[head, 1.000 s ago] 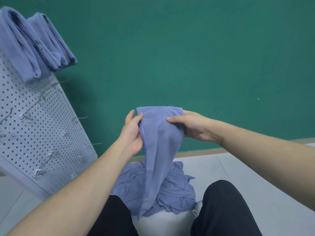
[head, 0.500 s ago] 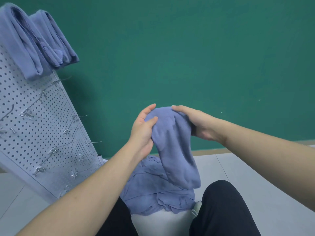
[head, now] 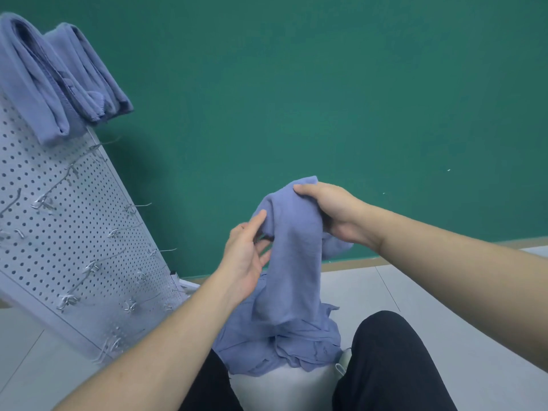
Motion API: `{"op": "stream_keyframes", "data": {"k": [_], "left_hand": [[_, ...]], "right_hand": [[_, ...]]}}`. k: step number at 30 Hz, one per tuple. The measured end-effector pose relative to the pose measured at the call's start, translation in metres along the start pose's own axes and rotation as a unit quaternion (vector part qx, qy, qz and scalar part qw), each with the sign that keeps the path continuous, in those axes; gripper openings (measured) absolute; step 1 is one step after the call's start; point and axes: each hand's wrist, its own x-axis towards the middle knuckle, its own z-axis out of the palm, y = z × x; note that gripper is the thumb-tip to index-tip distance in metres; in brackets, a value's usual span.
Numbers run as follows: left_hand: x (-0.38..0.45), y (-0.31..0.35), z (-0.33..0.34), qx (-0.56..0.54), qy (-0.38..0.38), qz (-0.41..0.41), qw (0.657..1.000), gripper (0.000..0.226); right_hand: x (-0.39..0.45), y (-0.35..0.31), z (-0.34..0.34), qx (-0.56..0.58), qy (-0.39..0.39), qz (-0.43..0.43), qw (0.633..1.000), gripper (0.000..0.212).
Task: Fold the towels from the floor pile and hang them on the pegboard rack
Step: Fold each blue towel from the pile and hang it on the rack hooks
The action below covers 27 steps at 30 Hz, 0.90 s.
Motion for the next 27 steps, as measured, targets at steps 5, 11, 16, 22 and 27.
{"op": "stream_keyframes", "data": {"k": [5, 11, 16, 22, 27], "left_hand": [[-0.007, -0.005, 0.006, 0.008, -0.090, -0.063, 0.994, 0.024], [0.003, 0.012, 0.019, -0.010, -0.044, -0.003, 0.999, 0.020], [0.005, 0.026, 0.025, -0.011, 0.008, 0.031, 0.999, 0.010], [0.013, 0.040, 0.008, 0.125, 0.055, 0.056, 0.989, 0.014], [0.014, 0.050, -0.001, 0.191, 0.044, 0.020, 0.980, 0.018]], "right_hand": [[0.000, -0.008, -0.007, 0.007, 0.010, 0.046, 0.999, 0.029], [0.002, 0.002, -0.016, -0.032, -0.013, 0.047, 0.998, 0.033], [-0.005, 0.019, -0.015, -0.111, -0.122, 0.046, 0.985, 0.034], [-0.005, 0.023, -0.012, -0.144, -0.093, -0.015, 0.985, 0.011], [-0.003, 0.019, -0.009, -0.114, -0.058, -0.081, 0.988, 0.011]]}}
